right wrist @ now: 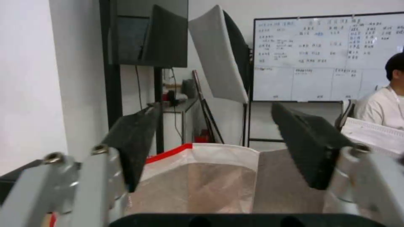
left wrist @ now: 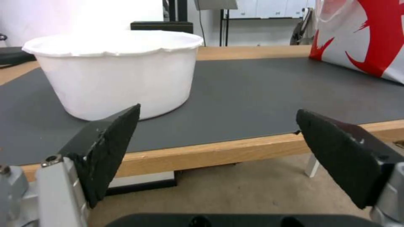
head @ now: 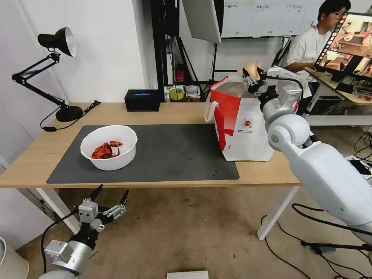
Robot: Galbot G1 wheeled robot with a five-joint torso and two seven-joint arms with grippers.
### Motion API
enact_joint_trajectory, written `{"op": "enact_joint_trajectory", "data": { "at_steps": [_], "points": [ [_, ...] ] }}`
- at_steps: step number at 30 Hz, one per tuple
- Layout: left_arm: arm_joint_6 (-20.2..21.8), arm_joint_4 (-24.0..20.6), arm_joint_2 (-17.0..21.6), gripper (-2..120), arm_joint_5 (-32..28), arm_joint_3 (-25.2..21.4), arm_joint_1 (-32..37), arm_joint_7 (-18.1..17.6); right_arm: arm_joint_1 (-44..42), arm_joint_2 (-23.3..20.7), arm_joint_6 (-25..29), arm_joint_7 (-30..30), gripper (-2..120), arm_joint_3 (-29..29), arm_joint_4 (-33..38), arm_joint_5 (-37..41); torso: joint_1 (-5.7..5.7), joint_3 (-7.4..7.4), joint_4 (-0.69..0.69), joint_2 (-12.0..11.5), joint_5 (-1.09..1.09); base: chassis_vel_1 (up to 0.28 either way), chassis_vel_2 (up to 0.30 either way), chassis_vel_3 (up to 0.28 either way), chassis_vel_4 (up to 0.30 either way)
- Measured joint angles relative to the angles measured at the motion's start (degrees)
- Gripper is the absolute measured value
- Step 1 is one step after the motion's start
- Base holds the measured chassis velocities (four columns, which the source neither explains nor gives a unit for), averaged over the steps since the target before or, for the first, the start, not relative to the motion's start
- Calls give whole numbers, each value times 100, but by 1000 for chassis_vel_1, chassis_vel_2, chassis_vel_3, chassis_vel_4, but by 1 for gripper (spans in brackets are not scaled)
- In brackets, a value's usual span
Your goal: Pick up the trash from the table and place it into the takeout bag.
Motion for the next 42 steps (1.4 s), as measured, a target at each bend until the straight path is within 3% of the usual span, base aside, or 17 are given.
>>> {"op": "enact_joint_trajectory", "data": {
  "at_steps": [3, 9, 31, 37, 42],
  "points": [
    [-1, 7, 0, 100, -2, 1, -5, 0, 1, -11, -11, -2, 90, -4, 0, 4, 0, 0, 0, 0, 0, 0, 0, 0, 0],
    [-1, 7, 13, 100, -10, 5, -15, 0, -4, -26, -22, -22, 100, -21, 0, 8, 0, 0, 0, 0, 0, 0, 0, 0, 0],
    [1, -25, 44, 100, -44, -19, -4, 1, -215, -131, -36, -106, 100, -19, 378, 95, 0, 0, 0, 1, 0, 0, 0, 0, 0],
    [1, -28, 31, 100, -50, -28, -9, 2, -752, -378, 25, -147, 100, 147, 1072, 150, 0, 0, 1, 1, -1, 0, 0, 0, 0],
    [-32, -29, 1, 100, -53, -63, 3, 18, -1938, -612, 99, -171, 100, 494, 1930, 14, 0, 0, 0, 1, 0, 0, 0, 0, 0]
  ]
}}
